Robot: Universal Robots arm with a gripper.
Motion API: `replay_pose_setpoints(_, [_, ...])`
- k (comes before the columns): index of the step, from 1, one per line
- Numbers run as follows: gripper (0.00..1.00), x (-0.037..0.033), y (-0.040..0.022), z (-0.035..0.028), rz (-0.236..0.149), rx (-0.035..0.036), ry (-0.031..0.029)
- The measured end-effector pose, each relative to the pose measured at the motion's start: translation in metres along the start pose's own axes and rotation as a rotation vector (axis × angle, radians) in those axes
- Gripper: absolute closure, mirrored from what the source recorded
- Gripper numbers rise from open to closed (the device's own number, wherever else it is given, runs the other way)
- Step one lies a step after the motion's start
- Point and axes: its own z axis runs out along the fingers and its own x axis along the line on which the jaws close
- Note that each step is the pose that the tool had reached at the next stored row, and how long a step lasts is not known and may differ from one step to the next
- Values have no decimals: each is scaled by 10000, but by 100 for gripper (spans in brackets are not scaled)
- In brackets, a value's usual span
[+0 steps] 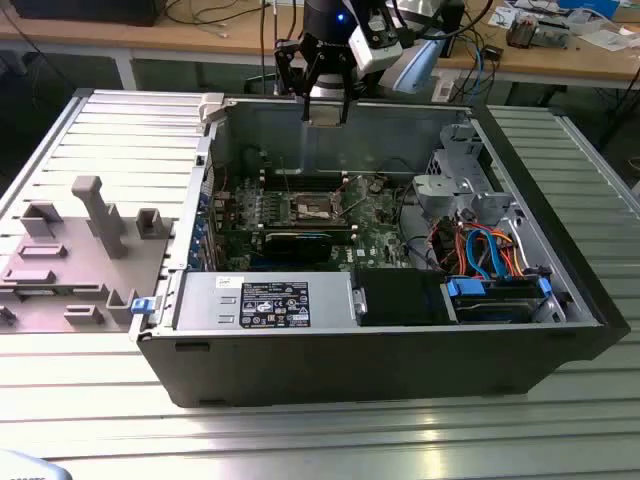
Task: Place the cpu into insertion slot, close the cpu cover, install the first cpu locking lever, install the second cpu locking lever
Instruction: 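Place the cpu into insertion slot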
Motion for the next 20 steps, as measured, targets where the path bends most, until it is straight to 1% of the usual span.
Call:
replay_pose_setpoints(3, [45,4,-2,19,0,0,0])
replay_pose_setpoints(14, [45,5,-3,29,0,0,0])
replay_pose_setpoints(15, [45,4,-4,41,0,1,0])
replay_pose_setpoints(20, [45,4,-5,53,0,2,0])
